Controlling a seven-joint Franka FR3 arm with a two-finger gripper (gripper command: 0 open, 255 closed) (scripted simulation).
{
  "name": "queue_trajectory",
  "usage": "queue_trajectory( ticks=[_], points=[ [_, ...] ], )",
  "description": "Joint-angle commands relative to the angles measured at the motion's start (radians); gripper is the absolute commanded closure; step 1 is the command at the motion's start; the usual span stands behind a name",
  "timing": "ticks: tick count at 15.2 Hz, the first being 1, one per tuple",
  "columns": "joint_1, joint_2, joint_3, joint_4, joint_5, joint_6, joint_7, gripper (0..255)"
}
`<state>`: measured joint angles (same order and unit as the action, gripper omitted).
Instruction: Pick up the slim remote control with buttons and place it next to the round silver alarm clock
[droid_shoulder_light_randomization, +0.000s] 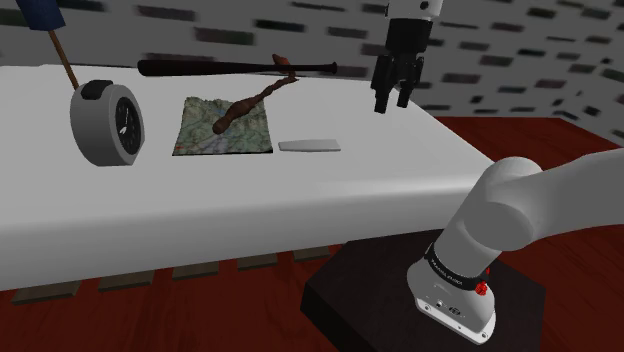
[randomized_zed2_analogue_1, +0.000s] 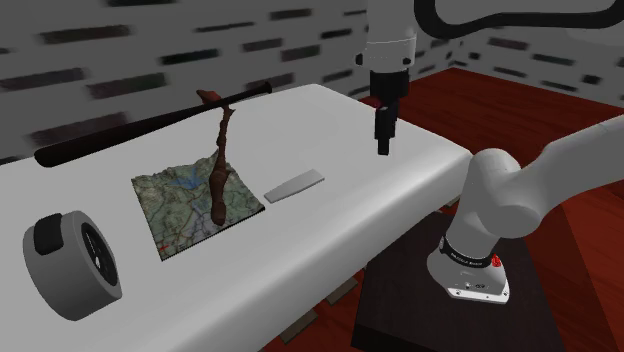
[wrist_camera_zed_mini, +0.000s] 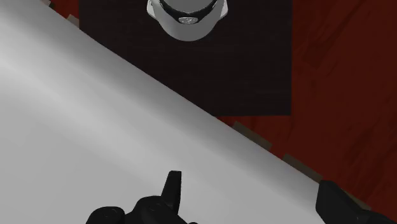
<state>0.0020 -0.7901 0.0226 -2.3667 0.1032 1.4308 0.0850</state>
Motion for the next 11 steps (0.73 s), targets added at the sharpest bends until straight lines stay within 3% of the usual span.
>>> queue_trajectory(
  ticks=[1, 11],
  points=[
    [0.0, 0.0, 0.0, 0.0, 0.0, 0.0, 0.0, 0],
    [0.063, 0.22, -0.143, -0.069, -0.142, 0.332, -0.438, 0]
  ],
)
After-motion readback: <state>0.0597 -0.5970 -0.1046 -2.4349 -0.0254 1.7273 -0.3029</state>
